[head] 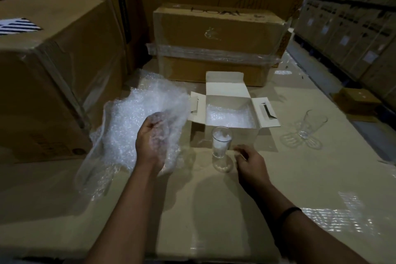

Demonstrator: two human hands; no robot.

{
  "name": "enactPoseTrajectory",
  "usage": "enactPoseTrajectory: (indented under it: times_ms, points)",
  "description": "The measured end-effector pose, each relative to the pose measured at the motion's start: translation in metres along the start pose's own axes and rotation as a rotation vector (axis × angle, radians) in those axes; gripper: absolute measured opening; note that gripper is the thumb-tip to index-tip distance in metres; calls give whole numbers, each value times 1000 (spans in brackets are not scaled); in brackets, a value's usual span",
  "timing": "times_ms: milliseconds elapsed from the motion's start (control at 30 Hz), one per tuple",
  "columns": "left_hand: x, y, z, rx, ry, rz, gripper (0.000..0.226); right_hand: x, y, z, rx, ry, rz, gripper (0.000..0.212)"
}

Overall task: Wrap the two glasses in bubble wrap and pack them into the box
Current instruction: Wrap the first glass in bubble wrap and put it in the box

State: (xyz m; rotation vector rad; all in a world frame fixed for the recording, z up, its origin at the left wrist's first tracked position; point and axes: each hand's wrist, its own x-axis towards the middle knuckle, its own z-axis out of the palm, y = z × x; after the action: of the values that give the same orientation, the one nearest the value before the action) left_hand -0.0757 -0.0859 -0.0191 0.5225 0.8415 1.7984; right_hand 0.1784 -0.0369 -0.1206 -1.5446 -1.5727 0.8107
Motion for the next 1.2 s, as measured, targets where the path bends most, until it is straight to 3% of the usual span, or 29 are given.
enactPoseTrajectory:
  times_ms: [67, 167, 267, 300, 400, 533, 633, 700, 867, 1033, 1100, 1200]
  points:
    - [-16, 9, 16, -101, -199, -124, 28, -1, -8, -7, 350, 61, 155, 11]
    - [-35, 3, 44, 38, -375, -274, 30, 5, -32, -32, 573, 98, 155, 24]
    - [-46, -27, 71, 246, -409, -342, 24, 10, -55, -69, 685, -106, 106, 52]
    - [-51, -40, 82, 283, -435, -362, 27, 11, -61, -83, 657, -201, 83, 53]
    - [-67, -78, 103, 324, -380, -472, 34, 16, -61, -121, 487, -322, 125, 37]
    - [-68, -124, 111, 453, -237, -543, 23, 29, -20, -155, 343, -133, 300, 14]
    - [-69, -152, 115, 388, -162, -640, 25, 31, 12, -170, 317, -31, 384, 23]
    - [-71, -167, 115, 408, -120, -644, 26, 33, 29, -177, 362, -49, 388, 23]
    - [-69, -180, 114, 372, -36, -582, 27, 37, 46, -185, 618, -155, 336, 40]
    - [-71, -193, 100, 745, -23, -228, 42, 40, 54, -176, 826, -148, 361, 39]
    - [-75, -194, 97, 863, 22, -89, 38, 41, 62, -174, 611, -105, 301, 36]
    - [-79, -197, 97, 925, 38, 13, 44, 34, 64, -181, 92, 72, 6, 25]
